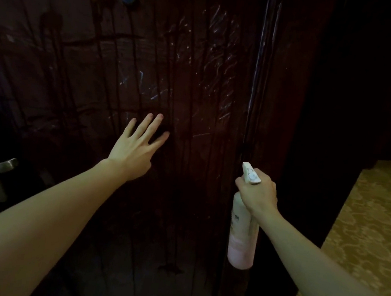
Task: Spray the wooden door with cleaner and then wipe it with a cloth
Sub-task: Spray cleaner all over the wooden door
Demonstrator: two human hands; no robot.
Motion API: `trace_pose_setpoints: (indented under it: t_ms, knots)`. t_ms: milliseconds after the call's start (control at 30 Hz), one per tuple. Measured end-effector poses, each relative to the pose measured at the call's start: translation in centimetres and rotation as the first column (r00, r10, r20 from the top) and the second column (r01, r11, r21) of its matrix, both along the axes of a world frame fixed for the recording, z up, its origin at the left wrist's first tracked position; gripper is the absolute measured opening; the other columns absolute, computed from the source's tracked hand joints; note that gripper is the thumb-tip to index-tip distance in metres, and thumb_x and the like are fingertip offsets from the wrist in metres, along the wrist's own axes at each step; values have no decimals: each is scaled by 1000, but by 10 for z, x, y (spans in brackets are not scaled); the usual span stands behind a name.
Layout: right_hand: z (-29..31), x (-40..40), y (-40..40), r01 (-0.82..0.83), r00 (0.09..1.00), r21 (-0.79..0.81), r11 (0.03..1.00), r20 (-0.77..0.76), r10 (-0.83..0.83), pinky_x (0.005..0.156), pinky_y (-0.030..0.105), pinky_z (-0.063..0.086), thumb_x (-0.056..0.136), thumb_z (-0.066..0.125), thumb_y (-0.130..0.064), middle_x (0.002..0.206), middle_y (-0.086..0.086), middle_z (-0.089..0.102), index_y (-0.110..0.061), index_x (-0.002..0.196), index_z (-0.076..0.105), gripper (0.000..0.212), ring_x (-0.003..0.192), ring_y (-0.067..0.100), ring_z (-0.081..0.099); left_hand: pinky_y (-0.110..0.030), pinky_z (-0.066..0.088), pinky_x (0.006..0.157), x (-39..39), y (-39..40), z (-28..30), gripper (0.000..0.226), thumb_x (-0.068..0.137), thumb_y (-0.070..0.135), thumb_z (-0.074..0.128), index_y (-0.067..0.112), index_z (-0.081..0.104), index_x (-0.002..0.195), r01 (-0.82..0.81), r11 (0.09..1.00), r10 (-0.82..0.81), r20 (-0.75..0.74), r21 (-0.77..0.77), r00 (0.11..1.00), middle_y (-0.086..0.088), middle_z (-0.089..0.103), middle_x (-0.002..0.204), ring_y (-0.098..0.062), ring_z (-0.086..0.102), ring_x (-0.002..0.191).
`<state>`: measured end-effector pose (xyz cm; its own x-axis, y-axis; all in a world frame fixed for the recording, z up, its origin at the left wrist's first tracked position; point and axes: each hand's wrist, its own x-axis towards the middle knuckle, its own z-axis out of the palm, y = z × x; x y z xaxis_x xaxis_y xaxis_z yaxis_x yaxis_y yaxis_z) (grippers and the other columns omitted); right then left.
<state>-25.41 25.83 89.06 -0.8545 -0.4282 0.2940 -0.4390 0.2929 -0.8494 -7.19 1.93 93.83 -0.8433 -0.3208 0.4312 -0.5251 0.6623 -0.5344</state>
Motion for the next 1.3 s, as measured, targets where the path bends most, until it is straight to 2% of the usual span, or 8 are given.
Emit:
trace_pose_setpoints:
  t_ms: [167, 433, 567, 700, 933, 1033, 1167, 1300]
  knots:
    - [-8, 6, -7, -89, 996, -35, 995, 19, 89, 71, 42, 55, 81, 66, -19, 78, 1, 65, -19, 79, 60, 6, 75, 20, 64, -53, 6, 120, 9, -4, -5, 86, 85, 31, 57, 25, 9, 155, -37, 999, 37, -4, 1, 999, -14, -25, 158, -33, -15, 147]
    - [-20, 22, -21, -134, 990, 81, 988, -42, 138, 60, 31, 46, 83, 62, -26, 64, -6, 58, -24, 67, 53, 19, 63, 13, 58, -52, 9, 119, 24, -9, -16, 87, 83, 30, 60, 24, 13, 155, -49, 999, 49, -25, -15, 998, -14, -17, 160, -33, -7, 148]
    - [-26, 29, -29, -223, 975, 40, 974, -9, 223, 66, 42, 56, 79, 65, -23, 70, -3, 63, -23, 71, 57, 12, 69, 18, 63, -53, 10, 119, 35, -13, -22, 86, 82, 30, 61, 24, 16, 155, -89, 996, 89, -25, -4, 996, -14, -13, 161, -33, -4, 148]
    - [-29, 38, -40, -255, 967, -13, 967, 21, 255, 74, 44, 57, 79, 66, -19, 76, -3, 65, -25, 77, 60, 9, 75, 17, 64, -54, 17, 117, 47, -19, -27, 85, 78, 26, 66, 22, 26, 153, -99, 995, 99, -59, 7, 993, -16, -1, 161, -35, 5, 148]
    - [-30, 58, -63, -246, 967, 91, 965, -42, 250, 66, 39, 53, 82, 63, -26, 66, -4, 59, -23, 66, 52, 19, 66, 17, 60, -51, 14, 118, 77, -28, -28, 86, 84, 32, 57, 30, 9, 155, -201, 978, 201, 12, 61, 980, -11, -18, 160, -33, -4, 149]
    - [-32, 68, -71, -279, 959, 84, 957, -22, 282, 67, 40, 54, 82, 64, -24, 70, -2, 62, -19, 72, 57, 13, 69, 18, 62, -49, 14, 119, 90, -33, -23, 88, 85, 32, 56, 30, 4, 155, -176, 982, 173, 60, 62, 983, -10, -23, 159, -31, -7, 149]
    - [-36, 86, -82, -365, 931, 6, 931, 14, 365, 70, 46, 57, 81, 65, -22, 76, -1, 65, -22, 79, 59, 6, 73, 19, 64, -47, 12, 120, 110, -40, -11, 84, 87, 32, 53, 31, 4, 155, -178, 982, 174, 77, 55, 982, -10, -24, 159, -30, -10, 149]
    - [-37, 109, -95, -380, 925, -3, 925, -1, 380, 69, 43, 57, 82, 64, -22, 76, -3, 65, -25, 80, 60, 6, 73, 17, 65, -48, 16, 118, 134, -50, 0, 81, 87, 35, 55, 32, 9, 154, -234, 971, 228, 102, 45, 968, -9, -26, 158, -30, -10, 149]
